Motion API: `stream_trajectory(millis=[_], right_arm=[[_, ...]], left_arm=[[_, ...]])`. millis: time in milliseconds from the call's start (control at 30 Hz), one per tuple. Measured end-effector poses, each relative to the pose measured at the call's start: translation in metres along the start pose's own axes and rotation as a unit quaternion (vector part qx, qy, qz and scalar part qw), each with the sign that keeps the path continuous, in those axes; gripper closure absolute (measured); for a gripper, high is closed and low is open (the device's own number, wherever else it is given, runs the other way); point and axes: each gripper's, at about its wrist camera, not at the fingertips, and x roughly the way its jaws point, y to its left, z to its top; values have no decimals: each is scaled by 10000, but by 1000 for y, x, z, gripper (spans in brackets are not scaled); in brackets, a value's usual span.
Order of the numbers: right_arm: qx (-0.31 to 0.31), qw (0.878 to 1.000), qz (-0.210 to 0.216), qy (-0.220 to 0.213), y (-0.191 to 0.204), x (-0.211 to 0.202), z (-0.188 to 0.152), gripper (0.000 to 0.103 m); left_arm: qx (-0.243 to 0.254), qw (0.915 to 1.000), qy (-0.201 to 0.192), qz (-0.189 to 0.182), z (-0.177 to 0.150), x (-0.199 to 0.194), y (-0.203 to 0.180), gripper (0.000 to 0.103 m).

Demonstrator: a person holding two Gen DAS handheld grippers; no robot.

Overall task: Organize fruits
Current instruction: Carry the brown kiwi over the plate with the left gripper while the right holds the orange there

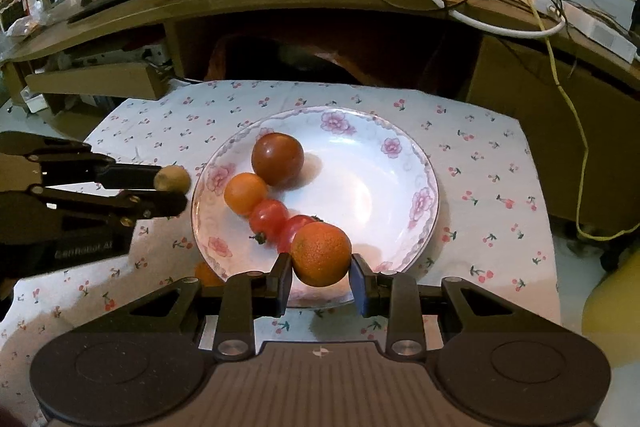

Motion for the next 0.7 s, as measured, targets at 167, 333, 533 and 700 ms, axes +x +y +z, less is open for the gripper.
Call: stream_trajectory(millis=[167, 333, 533, 700], right_arm=[[-35, 10000, 9, 27, 0, 2, 0, 71], [-45, 10000, -1, 58, -1, 3, -1, 71], [-73, 9999, 18, 92, 1, 6, 0, 71], [-56, 10000, 2, 76, 0, 10, 1, 70]], left_arm=[[155, 9998, 69, -51, 1, 5, -13, 71], [267, 9995, 141, -80, 0, 10, -22, 71], [322, 9992, 198, -96, 0, 14, -26, 71], [334, 9991, 229, -97, 1, 18, -27, 70]])
